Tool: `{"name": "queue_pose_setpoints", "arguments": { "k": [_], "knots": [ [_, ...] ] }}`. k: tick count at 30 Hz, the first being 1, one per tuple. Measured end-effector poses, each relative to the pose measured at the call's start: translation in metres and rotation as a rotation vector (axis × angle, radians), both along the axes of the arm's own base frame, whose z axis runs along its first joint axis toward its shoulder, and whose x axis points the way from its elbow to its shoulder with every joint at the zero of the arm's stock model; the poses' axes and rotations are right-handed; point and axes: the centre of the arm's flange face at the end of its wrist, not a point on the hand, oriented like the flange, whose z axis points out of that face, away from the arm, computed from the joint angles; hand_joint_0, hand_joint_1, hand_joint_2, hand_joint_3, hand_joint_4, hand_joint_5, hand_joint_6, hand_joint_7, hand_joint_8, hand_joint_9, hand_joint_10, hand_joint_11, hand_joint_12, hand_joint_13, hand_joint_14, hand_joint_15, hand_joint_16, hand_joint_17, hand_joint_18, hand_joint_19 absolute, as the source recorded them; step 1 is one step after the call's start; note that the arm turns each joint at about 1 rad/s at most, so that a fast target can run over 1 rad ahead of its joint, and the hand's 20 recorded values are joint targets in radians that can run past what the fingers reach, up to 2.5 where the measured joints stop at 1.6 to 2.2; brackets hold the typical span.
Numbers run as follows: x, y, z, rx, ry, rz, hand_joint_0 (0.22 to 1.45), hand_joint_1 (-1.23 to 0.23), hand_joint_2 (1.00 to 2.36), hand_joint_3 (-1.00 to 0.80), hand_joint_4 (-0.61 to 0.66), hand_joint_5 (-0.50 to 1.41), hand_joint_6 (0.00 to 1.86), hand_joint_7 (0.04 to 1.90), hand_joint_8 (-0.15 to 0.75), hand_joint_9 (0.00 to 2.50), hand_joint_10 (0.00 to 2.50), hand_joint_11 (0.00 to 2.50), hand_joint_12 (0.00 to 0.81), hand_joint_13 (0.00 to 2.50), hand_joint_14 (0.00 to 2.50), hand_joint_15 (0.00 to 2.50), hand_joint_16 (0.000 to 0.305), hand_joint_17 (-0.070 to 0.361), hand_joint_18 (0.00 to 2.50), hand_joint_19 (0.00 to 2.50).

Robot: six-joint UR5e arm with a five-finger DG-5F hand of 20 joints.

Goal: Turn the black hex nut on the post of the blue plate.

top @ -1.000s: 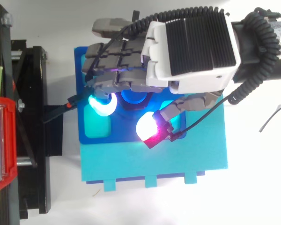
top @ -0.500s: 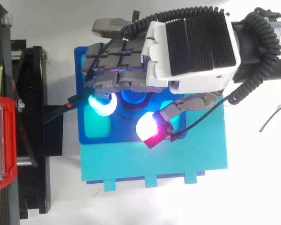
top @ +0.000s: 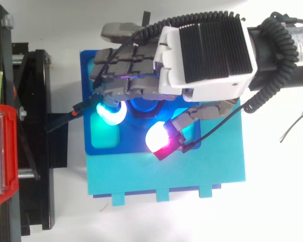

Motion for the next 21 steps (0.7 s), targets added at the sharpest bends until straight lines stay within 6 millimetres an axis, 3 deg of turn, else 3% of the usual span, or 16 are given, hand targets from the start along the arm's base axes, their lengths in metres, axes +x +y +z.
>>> {"name": "queue_pose_setpoints", "arguments": {
  "k": [10, 21],
  "knots": [
    [0.0002, -0.0005, 0.0001, -0.001, -0.003, 0.0, 0.61, -0.7, 1.01, -0.36, 0.21, -0.19, 0.5, 1.09, 0.258, 0.44, 0.0, 0.11, 0.363, 0.33, 0.0, 0.0, 0.046, 0.103, 0.22, 0.0],
    [-0.0001, -0.0027, 0.0002, 0.0, -0.004, -0.002, 0.61, -0.81, 1.01, -0.42, 0.2, -0.19, 0.5, 1.08, 0.259, 0.43, 0.0, 0.11, 0.362, 0.34, 0.0, 0.0, 0.046, 0.104, 0.22, 0.0]
  ]
}}
